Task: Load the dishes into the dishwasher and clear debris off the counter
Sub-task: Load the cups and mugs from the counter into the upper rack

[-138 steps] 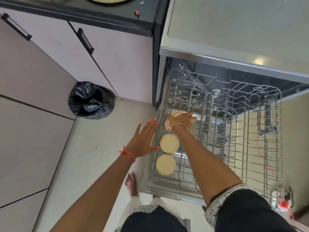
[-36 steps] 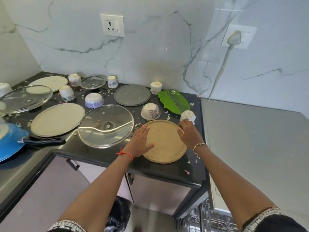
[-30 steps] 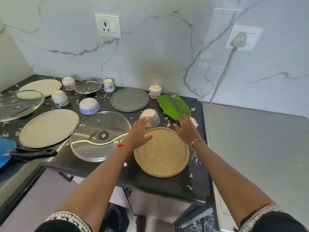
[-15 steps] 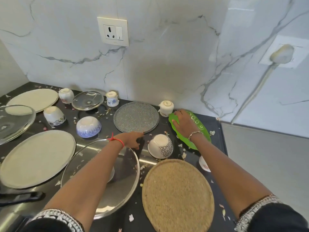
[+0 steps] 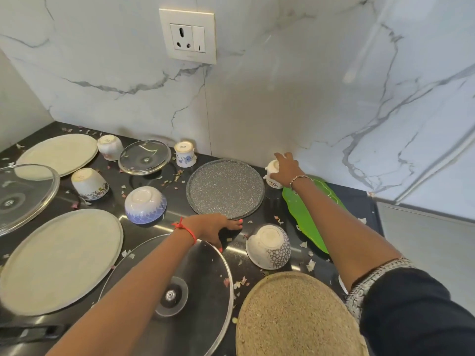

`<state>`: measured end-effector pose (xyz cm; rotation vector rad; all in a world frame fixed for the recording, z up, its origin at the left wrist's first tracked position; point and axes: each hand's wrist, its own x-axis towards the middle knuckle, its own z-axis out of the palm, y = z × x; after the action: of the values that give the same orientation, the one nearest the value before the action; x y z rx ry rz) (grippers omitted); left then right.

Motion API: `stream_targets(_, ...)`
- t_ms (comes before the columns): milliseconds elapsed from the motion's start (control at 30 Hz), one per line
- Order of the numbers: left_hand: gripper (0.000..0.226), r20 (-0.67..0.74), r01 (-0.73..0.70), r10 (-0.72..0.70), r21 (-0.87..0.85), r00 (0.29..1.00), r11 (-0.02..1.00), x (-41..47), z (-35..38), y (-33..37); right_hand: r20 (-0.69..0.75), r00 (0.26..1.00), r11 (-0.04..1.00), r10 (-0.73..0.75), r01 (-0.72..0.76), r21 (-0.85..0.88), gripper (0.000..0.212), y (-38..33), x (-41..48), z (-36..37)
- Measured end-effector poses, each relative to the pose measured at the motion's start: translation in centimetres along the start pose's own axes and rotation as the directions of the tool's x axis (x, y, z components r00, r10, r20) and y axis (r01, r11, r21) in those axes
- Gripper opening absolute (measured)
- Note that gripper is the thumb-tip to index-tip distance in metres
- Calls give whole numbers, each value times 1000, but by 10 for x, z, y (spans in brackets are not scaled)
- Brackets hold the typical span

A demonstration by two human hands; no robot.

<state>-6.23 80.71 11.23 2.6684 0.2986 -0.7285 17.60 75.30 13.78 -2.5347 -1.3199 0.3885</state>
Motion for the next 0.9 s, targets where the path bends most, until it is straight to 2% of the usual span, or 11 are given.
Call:
stream_targets(167,78,4,-14,14,-40,1000,999,-1,-3,-1,17,999,997,39,-38,-64,69,-1,10,13)
stream_targets(400,78,-14,-21,20,-32,1000,999,0,-1,-4,-20,999,999,28,-28,-16,65,-2,7,16)
stream_targets(600,80,-9,-3,3,6,1000,1000,0,0,-3,-118,993,1000,-21,21,1,67,-7,-13,-1)
stream_targets(700,79,-11,20,-20,28,1000,999,-1,0,2,-139,990,997,-34,44,68,65,-8,-30,-14)
stream_targets(800,67,-78,61,-60,5,995,998,-6,-6,16,-134,991,993,-29,44,110,66,-5,-55,-25)
stream_targets(900,58,-193,71,-89,-99,977,993,-14,-11,29,-140,990,992,-17,35,122,65,-1,-82,-35)
